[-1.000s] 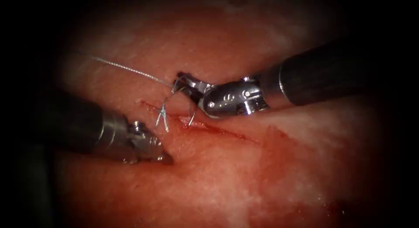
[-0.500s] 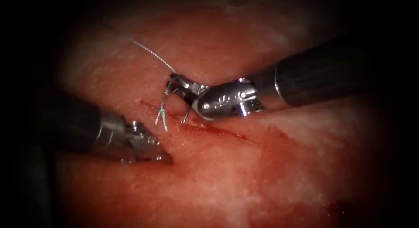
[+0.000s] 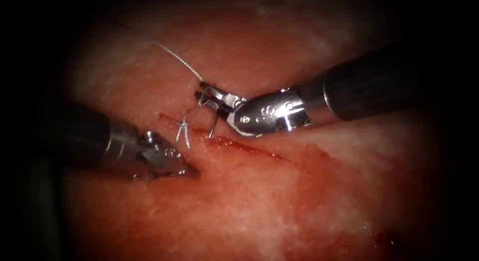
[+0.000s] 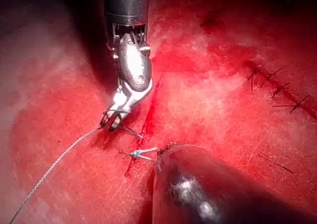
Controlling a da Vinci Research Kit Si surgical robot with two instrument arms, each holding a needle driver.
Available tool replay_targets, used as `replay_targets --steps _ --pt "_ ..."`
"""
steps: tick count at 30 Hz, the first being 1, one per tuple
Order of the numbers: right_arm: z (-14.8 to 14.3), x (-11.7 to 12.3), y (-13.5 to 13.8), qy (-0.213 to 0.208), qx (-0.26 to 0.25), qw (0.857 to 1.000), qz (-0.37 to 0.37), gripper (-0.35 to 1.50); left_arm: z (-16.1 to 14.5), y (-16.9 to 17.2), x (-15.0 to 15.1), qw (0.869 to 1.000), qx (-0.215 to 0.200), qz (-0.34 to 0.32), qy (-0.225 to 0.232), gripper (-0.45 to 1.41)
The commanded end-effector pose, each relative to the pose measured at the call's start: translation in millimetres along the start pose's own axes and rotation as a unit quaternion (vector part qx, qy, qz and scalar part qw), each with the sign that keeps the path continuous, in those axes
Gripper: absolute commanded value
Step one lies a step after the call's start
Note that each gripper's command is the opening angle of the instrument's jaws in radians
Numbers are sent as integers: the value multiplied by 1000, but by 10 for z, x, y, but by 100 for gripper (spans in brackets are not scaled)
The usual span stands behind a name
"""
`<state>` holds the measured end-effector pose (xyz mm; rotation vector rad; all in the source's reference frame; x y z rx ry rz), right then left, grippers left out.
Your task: Wound Closure
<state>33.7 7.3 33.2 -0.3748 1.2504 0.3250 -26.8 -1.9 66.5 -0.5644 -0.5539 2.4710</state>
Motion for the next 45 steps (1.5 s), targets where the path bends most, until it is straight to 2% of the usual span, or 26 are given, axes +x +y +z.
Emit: replay_targets --steps 1,10,23,45 --pt "1 -5 -9 1 1 1000 3 -35 10 12 -8 1000 -2 -1 -1 -45" --pt "1 -9 -6 4 10 1000 14 -35 6 14 -17 1000 -3 1 -2 -45" --pt "2 -11 -7 28 52 998 13 -35 5 11 -14 1000 -2 1 5 -45" --pt "0 -14 -5 41 71 989 125 -35 3 6 -17 1000 1 2 12 -45"
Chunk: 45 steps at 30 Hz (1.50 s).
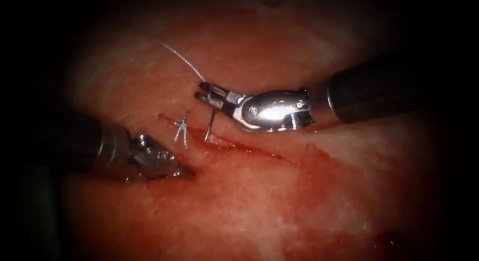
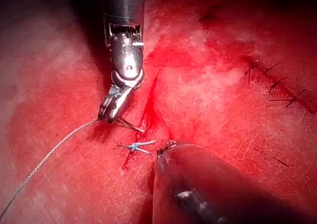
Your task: Wound Closure
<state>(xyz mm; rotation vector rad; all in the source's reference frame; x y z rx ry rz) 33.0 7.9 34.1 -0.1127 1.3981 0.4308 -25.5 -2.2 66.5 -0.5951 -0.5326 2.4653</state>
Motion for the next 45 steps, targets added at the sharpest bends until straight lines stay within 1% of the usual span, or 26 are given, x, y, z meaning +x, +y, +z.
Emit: replay_targets --steps 1,9,32,42,45 --pt "1 -6 -10 -2 -1 1000 2 -35 9 10 -5 1000 -3 0 -1 -45" --pt "-6 -8 -1 -1 -13 1000 5 -35 9 8 -9 1000 -3 -1 -1 -45" --pt "-9 -3 6 5 -16 1000 8 -35 25 -10 -20 1000 3 -12 3 -45" --pt "-7 -4 7 16 -16 998 52 -35 25 -11 -21 1000 4 -11 4 -45" --pt "-6 -6 8 18 -12 995 98 -35 26 -13 -23 1000 4 -10 4 -45"
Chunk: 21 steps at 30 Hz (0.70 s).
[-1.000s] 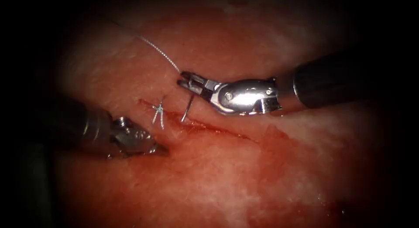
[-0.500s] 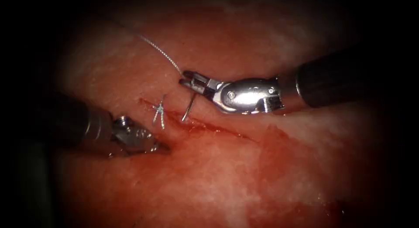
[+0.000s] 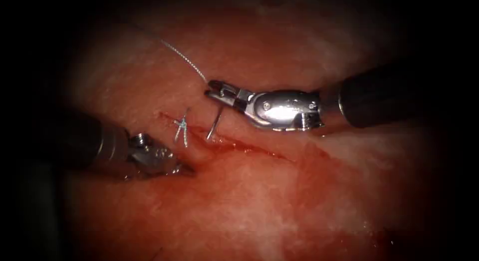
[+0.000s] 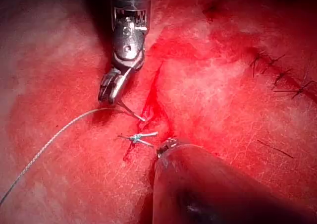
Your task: Wound Closure
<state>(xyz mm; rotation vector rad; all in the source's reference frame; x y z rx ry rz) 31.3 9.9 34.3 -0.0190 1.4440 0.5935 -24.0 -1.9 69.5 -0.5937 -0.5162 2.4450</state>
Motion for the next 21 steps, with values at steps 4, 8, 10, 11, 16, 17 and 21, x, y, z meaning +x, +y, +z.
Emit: replay_targets --steps 4,8,10,11,16,17,21 --pt "4 -17 -16 -11 8 996 91 -35 9 9 -6 1000 -3 0 -1 -45" --pt "7 -26 -19 -20 16 988 151 -35 8 9 -7 1000 -3 1 -1 -45" --pt "8 -29 -19 -21 19 983 179 -35 8 8 -7 1000 -3 1 -1 -45" --pt "8 -30 -19 -22 21 982 187 -35 8 8 -7 1000 -3 1 -1 -45" --pt "9 -32 -23 -31 37 968 245 -35 8 8 -7 1000 -3 1 -1 -45" --pt "9 -33 -25 -34 40 965 256 -35 9 8 -7 1000 -3 1 -1 -45" --pt "10 -33 -31 -43 50 954 293 -35 9 8 -7 1000 -3 1 -1 -45"
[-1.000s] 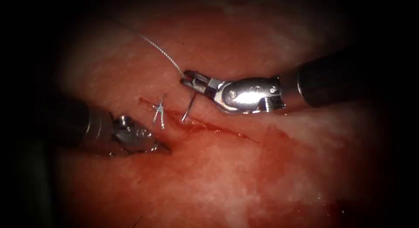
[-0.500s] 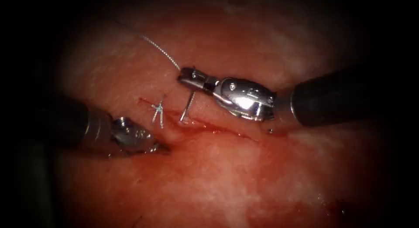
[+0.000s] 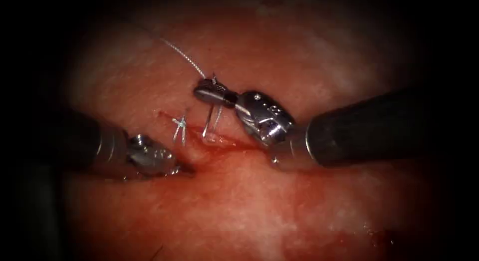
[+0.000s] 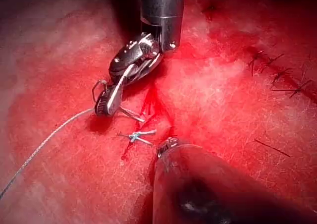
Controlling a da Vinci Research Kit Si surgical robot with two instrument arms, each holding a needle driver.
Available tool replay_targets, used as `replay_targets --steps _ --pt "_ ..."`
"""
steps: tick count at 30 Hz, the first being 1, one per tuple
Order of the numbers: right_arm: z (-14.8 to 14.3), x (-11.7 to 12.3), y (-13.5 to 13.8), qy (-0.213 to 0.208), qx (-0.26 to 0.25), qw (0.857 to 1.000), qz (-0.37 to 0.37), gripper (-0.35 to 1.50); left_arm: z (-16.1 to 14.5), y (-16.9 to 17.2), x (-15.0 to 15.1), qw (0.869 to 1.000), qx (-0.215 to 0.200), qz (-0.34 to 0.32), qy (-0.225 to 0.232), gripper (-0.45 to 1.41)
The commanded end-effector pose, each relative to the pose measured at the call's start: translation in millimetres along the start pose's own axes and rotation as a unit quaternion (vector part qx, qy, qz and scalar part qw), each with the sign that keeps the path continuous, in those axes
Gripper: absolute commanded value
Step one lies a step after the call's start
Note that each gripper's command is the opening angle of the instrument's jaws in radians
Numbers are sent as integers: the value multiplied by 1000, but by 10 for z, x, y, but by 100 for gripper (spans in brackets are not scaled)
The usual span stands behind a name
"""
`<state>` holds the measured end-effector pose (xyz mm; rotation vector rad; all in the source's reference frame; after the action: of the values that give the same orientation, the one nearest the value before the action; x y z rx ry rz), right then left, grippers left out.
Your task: Wound Closure
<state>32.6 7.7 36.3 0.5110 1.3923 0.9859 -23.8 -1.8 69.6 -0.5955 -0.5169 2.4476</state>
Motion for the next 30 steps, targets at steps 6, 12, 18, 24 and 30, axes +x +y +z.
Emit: replay_targets --steps 6,12,18,24,30 --pt "9 -19 -18 -21 21 998 58 -35 9 9 -5 1000 -2 0 -1 -45" --pt "9 -24 -27 -36 25 994 102 -35 9 9 -5 1000 -3 0 -1 -45" --pt "5 -28 -32 -44 30 983 178 -35 9 9 -6 1000 -3 0 -1 -45" --pt "5 -45 -43 -64 42 971 226 -35 9 9 -6 1000 -3 0 -1 -45" --pt "6 -54 -49 -67 48 971 223 -35 8 9 -5 1000 -3 0 -1 -45"
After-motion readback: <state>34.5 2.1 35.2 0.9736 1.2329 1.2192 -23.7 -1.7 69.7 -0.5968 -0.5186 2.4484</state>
